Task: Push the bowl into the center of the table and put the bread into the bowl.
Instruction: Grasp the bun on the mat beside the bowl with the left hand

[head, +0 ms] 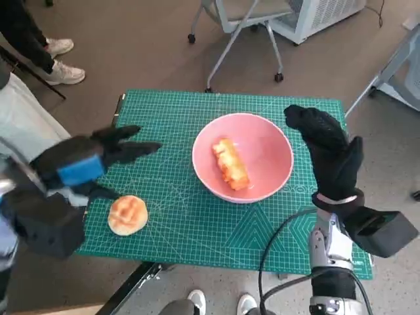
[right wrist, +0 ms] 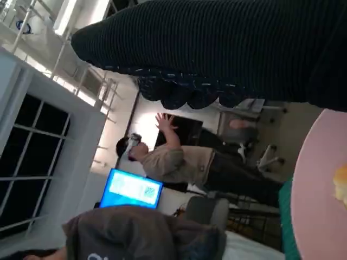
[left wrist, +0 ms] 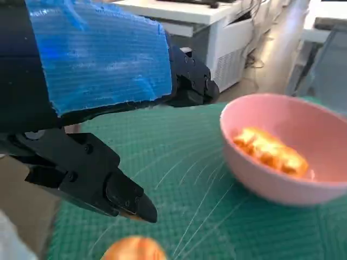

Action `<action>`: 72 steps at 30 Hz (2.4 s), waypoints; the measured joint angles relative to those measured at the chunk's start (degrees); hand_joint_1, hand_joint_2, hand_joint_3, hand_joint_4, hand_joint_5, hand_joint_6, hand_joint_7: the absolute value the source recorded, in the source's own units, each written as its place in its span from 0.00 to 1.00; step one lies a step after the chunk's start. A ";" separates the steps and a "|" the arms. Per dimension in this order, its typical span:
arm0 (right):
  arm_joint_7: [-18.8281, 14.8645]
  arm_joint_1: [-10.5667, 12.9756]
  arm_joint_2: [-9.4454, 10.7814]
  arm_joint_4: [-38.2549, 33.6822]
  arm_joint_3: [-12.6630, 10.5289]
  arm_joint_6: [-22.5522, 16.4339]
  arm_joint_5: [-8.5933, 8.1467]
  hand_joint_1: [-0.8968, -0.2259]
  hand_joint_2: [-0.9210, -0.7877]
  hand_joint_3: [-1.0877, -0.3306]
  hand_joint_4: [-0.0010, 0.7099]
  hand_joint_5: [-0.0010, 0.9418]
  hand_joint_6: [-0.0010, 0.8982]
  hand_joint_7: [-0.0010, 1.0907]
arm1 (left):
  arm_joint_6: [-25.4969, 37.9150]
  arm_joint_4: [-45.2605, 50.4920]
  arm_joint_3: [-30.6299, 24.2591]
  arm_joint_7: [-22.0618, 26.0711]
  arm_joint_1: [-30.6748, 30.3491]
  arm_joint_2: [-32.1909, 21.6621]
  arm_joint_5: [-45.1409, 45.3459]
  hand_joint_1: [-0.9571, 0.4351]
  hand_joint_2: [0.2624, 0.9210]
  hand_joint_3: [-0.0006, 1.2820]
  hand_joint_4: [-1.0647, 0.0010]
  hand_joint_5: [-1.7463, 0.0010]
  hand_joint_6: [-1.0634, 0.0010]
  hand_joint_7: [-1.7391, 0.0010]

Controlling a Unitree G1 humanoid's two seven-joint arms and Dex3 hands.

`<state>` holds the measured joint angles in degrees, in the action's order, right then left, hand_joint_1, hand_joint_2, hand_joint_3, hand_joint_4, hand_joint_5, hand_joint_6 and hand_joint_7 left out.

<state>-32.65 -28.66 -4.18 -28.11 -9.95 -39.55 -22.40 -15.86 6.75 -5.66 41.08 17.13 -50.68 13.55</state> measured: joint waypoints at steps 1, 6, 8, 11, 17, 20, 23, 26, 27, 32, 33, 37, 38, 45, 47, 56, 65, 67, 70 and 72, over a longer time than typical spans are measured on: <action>-0.08 0.00 0.00 -0.12 0.00 0.01 -0.04 0.34 0.00 0.35 0.22 0.00 0.05 0.45 | 0.65 0.96 -0.41 -0.06 -0.94 -0.28 0.28 0.75 0.66 0.00 0.85 1.00 0.71 1.00; -0.55 -0.02 0.01 -0.56 0.00 0.15 -0.10 0.33 0.00 0.35 0.22 0.00 0.05 0.45 | 5.50 6.41 -2.58 0.00 -5.58 -1.51 2.30 0.80 0.65 0.00 0.88 1.00 0.74 1.00; -0.68 -0.03 0.01 -0.63 -0.01 0.33 -0.14 0.33 0.00 0.35 0.22 0.00 0.05 0.45 | 7.70 8.69 -3.20 0.24 -7.15 -1.80 2.95 0.81 0.65 0.00 0.89 1.00 0.74 1.00; -0.89 -0.03 0.00 -0.63 -0.01 0.68 -0.23 0.33 0.00 0.35 0.22 0.00 0.04 0.45 | 10.54 11.31 -3.63 0.68 -8.72 -2.17 3.70 0.82 0.66 0.00 0.90 1.00 0.75 1.00; -1.45 -0.03 -0.02 -0.62 -0.08 1.31 -0.48 0.33 0.00 0.35 0.22 0.00 0.04 0.45 | 14.56 14.38 -3.75 1.65 -10.53 -2.43 3.72 0.85 0.67 0.00 0.91 1.00 0.76 1.00; -1.70 -0.04 -0.04 -0.62 -0.11 1.55 -0.51 0.34 0.00 0.35 0.22 0.00 0.04 0.45 | 14.71 14.43 -3.50 1.62 -11.12 -2.40 3.67 0.86 0.67 0.00 0.90 1.00 0.75 1.00; -1.98 -0.04 -0.07 -0.62 -0.18 1.69 -0.60 0.34 0.00 0.35 0.22 0.00 0.04 0.45 | 14.53 14.07 -2.86 1.39 -11.56 -2.20 3.68 0.87 0.67 0.00 0.90 1.00 0.75 1.00; -2.29 -0.04 -0.11 -0.63 -0.27 1.76 -0.88 0.34 0.00 0.34 0.22 0.00 0.04 0.46 | 14.37 13.43 -1.86 1.06 -11.78 -1.86 3.74 0.87 0.68 0.01 0.90 1.00 0.75 1.00; -2.34 -0.06 -0.12 -0.63 -0.33 1.82 -1.07 0.34 0.00 0.34 0.22 0.00 0.04 0.46 | 14.37 13.12 -1.41 1.05 -11.84 -1.70 3.80 0.87 0.68 0.01 0.90 1.00 0.75 1.00; -2.65 -0.16 -0.26 -0.66 -0.58 2.11 -1.56 0.34 0.00 0.35 0.22 0.00 0.04 0.46 | 14.50 12.06 0.18 1.00 -12.02 -1.31 4.38 0.86 0.68 0.01 0.90 1.00 0.76 1.00; -2.68 -0.18 -0.29 -0.67 -0.65 2.14 -1.65 0.34 0.00 0.35 0.22 0.00 0.04 0.46 | 14.54 11.92 0.46 0.99 -12.05 -1.25 4.40 0.86 0.68 0.01 0.90 1.00 0.76 1.00; -2.75 -0.24 -0.41 -0.66 -0.86 2.34 -1.77 0.34 0.00 0.35 0.22 0.00 0.04 0.46 | 15.15 11.17 1.72 0.96 -12.12 -1.03 4.72 0.85 0.68 0.01 0.90 1.00 0.77 1.00; -2.76 -0.26 -0.44 -0.67 -0.88 2.38 -1.77 0.34 0.00 0.35 0.22 0.00 0.04 0.46 | 15.32 10.96 2.02 0.96 -12.14 -0.98 4.81 0.84 0.68 0.01 0.90 1.00 0.77 1.00; -2.78 -0.29 -0.59 -0.67 -0.94 2.49 -1.74 0.34 0.00 0.35 0.22 0.00 0.04 0.46 | 16.32 8.31 4.42 0.95 -12.04 -0.47 5.47 0.83 0.69 0.01 0.90 1.00 0.78 1.00; -2.79 -0.33 -0.64 -0.71 -0.96 2.49 -1.74 0.34 0.00 0.35 0.22 0.00 0.04 0.46 | 16.73 7.37 5.20 0.95 -11.97 -0.36 5.78 0.83 0.69 0.01 0.91 1.00 0.78 1.00; -2.79 -0.70 -0.81 -1.29 -1.00 2.49 -1.69 0.34 0.00 0.35 0.22 0.00 0.04 0.46 | 17.61 3.39 8.46 0.91 -10.87 0.21 6.96 0.80 0.70 0.01 0.86 0.99 0.76 0.99; -2.77 -0.90 -0.81 -1.35 -0.93 2.49 -1.59 0.34 0.00 0.35 0.22 0.00 0.04 0.45 | 18.27 -2.11 12.49 0.81 -8.15 1.63 9.34 0.79 0.77 0.05 0.64 0.98 0.57 0.98; -2.77 -0.91 -0.81 -1.33 -0.92 2.49 -1.59 0.34 0.00 0.35 0.22 0.00 0.04 0.45 | 18.26 -3.90 13.32 0.81 -7.17 1.75 9.82 0.79 0.77 0.09 0.56 0.99 0.51 0.98; -2.77 -0.91 -0.81 -1.33 -0.94 2.49 -1.59 0.34 0.00 0.35 0.22 0.00 0.05 0.45 | 18.26 -5.72 14.10 0.81 -5.89 1.75 10.64 0.78 0.67 0.25 0.41 0.98 0.39 0.98; -2.77 -0.91 -0.82 -1.33 -0.95 2.49 -1.59 0.34 0.00 0.35 0.22 0.00 0.05 0.45 | 18.07 -6.52 14.29 0.66 -5.08 1.75 10.80 0.78 0.63 0.33 0.29 0.97 0.31 0.97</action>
<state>-35.41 -29.57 -4.99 -29.44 -10.90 -37.06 -23.99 2.21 0.24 8.63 41.74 12.05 -48.93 24.35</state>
